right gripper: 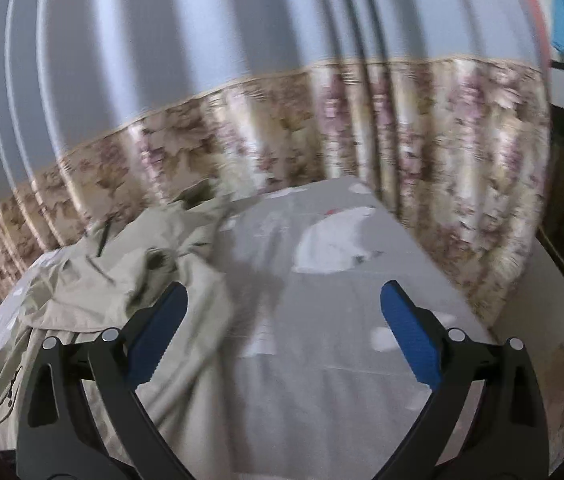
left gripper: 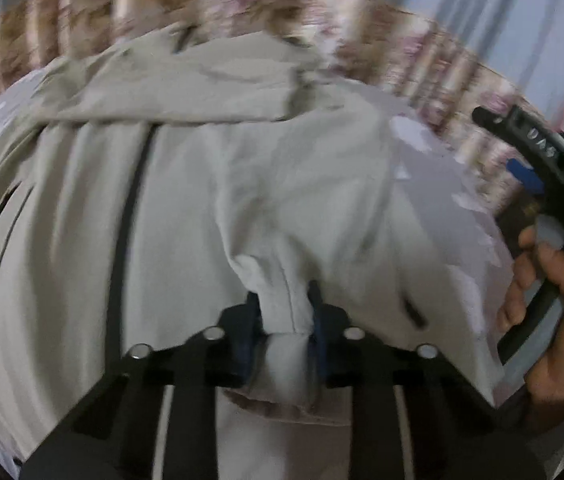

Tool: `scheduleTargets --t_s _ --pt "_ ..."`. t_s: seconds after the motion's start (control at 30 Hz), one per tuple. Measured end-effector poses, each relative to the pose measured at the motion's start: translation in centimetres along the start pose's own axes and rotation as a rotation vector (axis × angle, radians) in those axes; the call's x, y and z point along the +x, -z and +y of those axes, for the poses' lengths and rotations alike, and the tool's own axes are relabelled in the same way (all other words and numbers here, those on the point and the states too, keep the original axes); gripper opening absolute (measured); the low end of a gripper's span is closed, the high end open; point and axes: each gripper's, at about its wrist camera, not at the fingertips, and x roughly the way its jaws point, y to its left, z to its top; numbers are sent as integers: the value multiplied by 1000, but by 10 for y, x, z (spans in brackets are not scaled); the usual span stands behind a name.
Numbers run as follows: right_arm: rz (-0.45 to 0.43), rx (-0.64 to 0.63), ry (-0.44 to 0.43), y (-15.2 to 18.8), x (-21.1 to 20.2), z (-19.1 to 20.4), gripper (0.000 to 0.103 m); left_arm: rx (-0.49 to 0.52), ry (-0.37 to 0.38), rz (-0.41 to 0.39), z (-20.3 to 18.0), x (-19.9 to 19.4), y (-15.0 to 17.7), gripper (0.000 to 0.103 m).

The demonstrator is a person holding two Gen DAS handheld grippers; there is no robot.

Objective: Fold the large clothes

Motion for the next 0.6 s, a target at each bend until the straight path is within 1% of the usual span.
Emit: scheduleTargets --t_s 0.07,0.13,0.17,0.27,0.3,0.37,0.4,0.47,0.5,0.57,0.6 --pt "5 22 21 2 -7 -14 96 72 61 -15 -21 -4 -3 15" --pt "7 39 53 3 -19 -31 96 199 152 -33 -57 -9 -5 15" --pt "0 40 84 3 -27 -40 96 299 207 -44 -83 -12 -7 15" --pt "-17 35 158 3 -44 -58 97 466 302 -83 -133 -19 -16 15" --pt "-15 37 200 3 -51 -68 96 530 325 -100 -151 -18 -23 15" --pt "-24 52 269 1 -66 -85 96 611 372 -76 -177 -9 -39 15" --pt "-26 61 294 0 -72 -91 97 669 389 -65 -191 -1 -54 15" --pt "-26 81 330 -3 -82 -99 97 728 393 -62 -196 3 -75 15" --pt "-29 86 343 -5 -86 -99 97 762 387 -73 -190 2 -92 15" --pt "-27 63 353 -10 -91 -89 97 791 364 -106 -166 -6 -116 15" --pt "-26 42 356 -12 -91 -80 97 813 318 -130 -139 -9 -135 15"
